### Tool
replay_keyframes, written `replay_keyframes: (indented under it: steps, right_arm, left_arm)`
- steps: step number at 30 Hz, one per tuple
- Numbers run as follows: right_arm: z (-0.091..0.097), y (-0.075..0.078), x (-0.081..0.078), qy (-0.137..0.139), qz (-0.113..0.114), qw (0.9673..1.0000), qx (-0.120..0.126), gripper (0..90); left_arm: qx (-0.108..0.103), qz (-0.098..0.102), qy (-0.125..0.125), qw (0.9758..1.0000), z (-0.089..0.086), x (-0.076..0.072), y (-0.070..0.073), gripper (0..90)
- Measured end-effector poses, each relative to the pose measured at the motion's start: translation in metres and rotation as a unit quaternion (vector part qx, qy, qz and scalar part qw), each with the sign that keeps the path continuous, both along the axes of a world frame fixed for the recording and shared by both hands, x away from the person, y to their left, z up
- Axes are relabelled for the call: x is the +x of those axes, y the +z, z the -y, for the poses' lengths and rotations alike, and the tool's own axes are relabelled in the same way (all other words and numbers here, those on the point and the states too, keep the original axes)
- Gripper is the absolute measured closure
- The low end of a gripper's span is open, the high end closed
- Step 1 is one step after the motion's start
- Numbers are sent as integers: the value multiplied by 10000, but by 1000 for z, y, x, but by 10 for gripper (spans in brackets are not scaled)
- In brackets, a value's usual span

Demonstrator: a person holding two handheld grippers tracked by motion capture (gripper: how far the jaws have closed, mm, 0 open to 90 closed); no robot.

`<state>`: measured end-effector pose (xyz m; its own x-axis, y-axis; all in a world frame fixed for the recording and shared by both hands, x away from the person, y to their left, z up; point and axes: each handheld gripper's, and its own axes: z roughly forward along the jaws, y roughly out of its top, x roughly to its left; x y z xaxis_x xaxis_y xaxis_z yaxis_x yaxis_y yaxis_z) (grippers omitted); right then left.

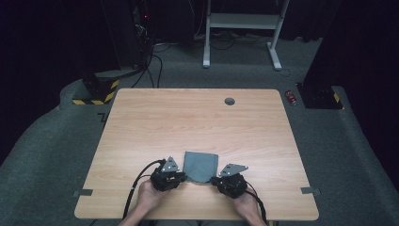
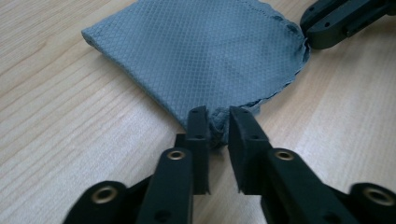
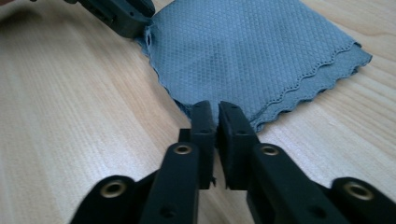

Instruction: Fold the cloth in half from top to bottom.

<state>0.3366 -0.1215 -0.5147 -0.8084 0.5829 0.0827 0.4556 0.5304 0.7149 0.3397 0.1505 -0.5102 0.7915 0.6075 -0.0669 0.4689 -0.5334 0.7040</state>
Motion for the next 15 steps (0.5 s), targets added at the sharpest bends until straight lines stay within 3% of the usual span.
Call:
replay_keyframes:
  steps: [3,6,10,15]
  right_arm:
    - [3,3,-2,-13,2,10000,71,796]
    - [8,8,0,-84,-2,9995,293,773]
    - [12,15,4,-223,49,9983,533,786]
    - [-1,12,11,-360,188,9989,245,797]
  left_arm:
    - [-139,23,59,9999,-7,-5,2,689]
    - [-295,101,127,9994,-14,-8,9,637]
    - [-206,350,237,9989,-12,-7,20,579]
    - [-154,330,382,9986,0,9,17,563]
